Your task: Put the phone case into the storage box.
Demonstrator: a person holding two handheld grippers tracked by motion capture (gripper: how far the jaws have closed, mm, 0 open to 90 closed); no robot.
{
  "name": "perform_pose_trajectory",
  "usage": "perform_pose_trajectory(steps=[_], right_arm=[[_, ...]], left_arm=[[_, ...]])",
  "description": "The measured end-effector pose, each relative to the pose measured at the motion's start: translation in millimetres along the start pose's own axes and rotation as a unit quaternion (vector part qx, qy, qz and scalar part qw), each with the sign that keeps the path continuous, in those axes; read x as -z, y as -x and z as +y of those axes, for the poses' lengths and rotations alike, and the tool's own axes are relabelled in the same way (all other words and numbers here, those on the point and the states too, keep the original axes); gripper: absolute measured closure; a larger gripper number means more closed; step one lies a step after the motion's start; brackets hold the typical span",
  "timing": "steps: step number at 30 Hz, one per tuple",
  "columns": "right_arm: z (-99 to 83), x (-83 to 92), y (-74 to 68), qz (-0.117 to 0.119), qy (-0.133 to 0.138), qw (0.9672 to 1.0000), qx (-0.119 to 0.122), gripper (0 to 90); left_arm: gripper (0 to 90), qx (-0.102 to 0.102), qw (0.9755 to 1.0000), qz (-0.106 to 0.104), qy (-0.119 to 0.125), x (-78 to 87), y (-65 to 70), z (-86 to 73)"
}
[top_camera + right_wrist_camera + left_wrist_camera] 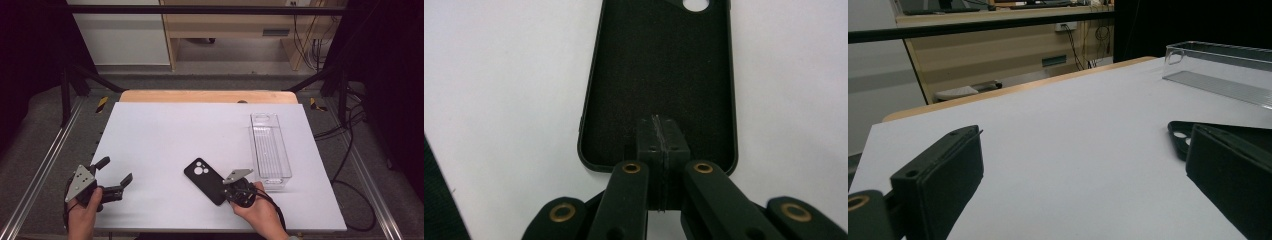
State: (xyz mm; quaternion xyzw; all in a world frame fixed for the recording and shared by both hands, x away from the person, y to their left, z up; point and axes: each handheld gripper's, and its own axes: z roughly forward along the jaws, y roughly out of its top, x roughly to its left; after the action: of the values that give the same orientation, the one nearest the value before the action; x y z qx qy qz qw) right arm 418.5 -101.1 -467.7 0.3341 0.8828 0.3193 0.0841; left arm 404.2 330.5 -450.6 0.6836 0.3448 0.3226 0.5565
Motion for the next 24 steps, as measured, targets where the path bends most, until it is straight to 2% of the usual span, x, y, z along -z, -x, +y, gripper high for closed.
perform_pose_trajectory(steps=[7, 12, 20, 22, 24], right_arm=[[-13.0, 11.0, -2.6, 0.002, -0.006, 1.0000, 0.004, 90.0], [-24.1, 17.9, -4.2, 0.008, 0.002, 0.9999, -0.008, 90.0], [-29.4, 21.7, -4.0, 0.007, 0.007, 0.9999, -0.002, 90.0], [-29.2, 23.4, -4.2, 0.002, 0.018, 0.9998, -0.001, 90.0], [-27.6, 28.8, -3.9, 0.006, 0.042, 0.9991, -0.007, 89.1]], left_arm=[[2.1, 0.001, 1.0000, 0.001, -0.001, 0.1, -0.2, -0.3], [2.2, 0.000, 1.0000, 0.000, -0.004, -0.7, 0.2, -0.6], [2.2, 0.001, 1.0000, 0.000, -0.005, -0.2, -0.7, -0.7], [2.2, 0.003, 1.0000, 0.000, -0.003, 0.1, -0.8, -0.4], [2.2, 0.003, 1.0000, -0.001, -0.002, -0.1, -0.9, 0.0]])
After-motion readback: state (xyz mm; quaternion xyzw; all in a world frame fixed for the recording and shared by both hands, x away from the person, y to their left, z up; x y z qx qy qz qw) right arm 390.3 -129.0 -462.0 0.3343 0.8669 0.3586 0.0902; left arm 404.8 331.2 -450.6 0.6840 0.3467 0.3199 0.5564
